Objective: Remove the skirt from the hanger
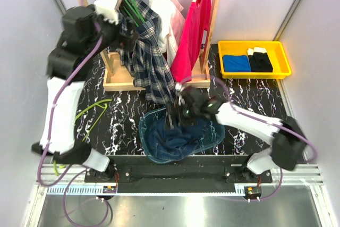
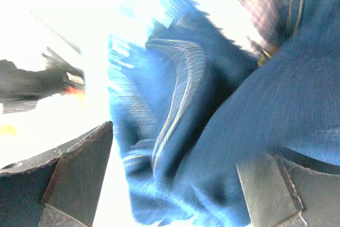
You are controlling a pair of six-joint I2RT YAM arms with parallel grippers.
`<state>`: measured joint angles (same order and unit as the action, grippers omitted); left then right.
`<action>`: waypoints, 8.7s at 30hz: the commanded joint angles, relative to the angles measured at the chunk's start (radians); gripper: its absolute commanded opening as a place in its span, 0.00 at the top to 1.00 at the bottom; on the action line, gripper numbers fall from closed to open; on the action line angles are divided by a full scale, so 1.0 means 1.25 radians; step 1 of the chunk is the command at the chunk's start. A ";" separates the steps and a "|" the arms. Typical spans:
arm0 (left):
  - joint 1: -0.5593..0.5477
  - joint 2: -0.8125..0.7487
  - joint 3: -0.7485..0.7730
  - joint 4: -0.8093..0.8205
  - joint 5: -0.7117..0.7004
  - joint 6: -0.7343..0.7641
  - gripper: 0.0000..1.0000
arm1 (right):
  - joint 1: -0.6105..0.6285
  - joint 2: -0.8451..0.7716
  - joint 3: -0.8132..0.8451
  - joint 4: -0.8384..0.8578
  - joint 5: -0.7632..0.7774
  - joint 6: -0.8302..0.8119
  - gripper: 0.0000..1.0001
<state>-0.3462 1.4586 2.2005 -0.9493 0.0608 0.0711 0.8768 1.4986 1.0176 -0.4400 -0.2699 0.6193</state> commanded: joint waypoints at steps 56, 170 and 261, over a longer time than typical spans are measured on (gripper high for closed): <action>0.105 0.295 0.093 0.261 -0.238 -0.111 0.01 | 0.000 -0.763 0.058 -0.003 0.288 0.112 0.00; -0.100 -0.416 -0.040 0.156 0.215 0.157 1.00 | -0.001 -0.813 0.183 0.029 0.379 -0.283 1.00; 0.092 -0.414 -0.435 -0.025 -0.321 0.375 0.01 | -0.002 -0.107 0.129 -0.122 0.088 -0.338 1.00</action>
<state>-0.2634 0.8310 1.3994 -1.0149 -0.4343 0.5827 0.8761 1.3117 1.2770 -0.6903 -0.0879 0.1600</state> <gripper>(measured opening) 0.984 0.034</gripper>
